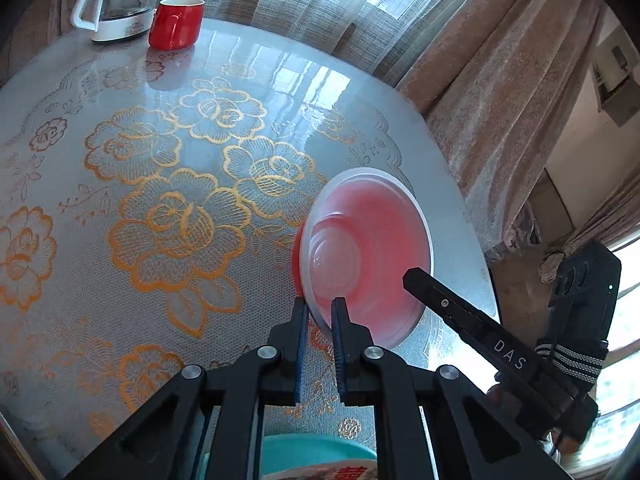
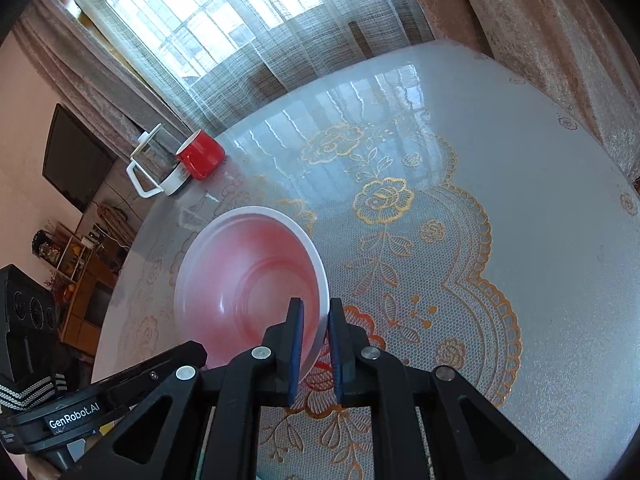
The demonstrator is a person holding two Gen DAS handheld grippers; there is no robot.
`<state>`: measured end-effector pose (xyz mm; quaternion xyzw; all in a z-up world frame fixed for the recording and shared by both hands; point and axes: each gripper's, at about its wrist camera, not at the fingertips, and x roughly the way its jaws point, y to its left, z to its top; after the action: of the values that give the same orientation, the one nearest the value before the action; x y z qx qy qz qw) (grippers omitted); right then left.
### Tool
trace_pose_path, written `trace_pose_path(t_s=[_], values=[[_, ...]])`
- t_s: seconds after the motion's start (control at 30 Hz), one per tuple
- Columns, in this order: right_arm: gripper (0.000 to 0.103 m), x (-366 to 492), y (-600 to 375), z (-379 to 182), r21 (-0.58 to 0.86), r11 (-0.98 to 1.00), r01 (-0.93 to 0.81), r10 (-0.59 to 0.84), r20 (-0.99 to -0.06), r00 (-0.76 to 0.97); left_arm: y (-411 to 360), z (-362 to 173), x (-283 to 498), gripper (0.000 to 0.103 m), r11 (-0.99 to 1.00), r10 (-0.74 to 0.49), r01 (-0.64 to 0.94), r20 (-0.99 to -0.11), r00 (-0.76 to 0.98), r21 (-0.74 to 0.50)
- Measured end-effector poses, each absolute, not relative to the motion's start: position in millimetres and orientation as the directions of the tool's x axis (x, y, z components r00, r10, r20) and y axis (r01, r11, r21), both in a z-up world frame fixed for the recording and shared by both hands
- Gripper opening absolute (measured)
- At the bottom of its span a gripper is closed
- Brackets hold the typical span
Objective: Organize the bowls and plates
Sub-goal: 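Carry the red bowl with both grippers over the steel bowl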
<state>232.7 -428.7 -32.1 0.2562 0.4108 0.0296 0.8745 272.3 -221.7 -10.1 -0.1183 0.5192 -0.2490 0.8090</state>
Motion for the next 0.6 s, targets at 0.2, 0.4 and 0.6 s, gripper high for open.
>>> trace_pose_path(t_s=[0.2, 0.4, 0.6], values=[[0.012, 221, -396, -12, 0.452, 0.887, 0.091, 0.292, -0.703, 0.648, -183, 6, 246, 0.011, 0.851, -0.524, 0.272, -0.767, 0.371, -0.449], [0.012, 205, -355, 2, 0.445, 0.895, 0.039, 0.320, -0.699, 0.640, -140, 26, 214, 0.011, 0.868, -0.497, 0.280, -0.747, 0.442, -0.411], [0.012, 184, -312, 11, 0.455, 0.890, -0.013, 0.360, -0.685, 0.633, -88, 37, 181, 0.011, 0.874, -0.485, 0.273, -0.723, 0.493, -0.401]])
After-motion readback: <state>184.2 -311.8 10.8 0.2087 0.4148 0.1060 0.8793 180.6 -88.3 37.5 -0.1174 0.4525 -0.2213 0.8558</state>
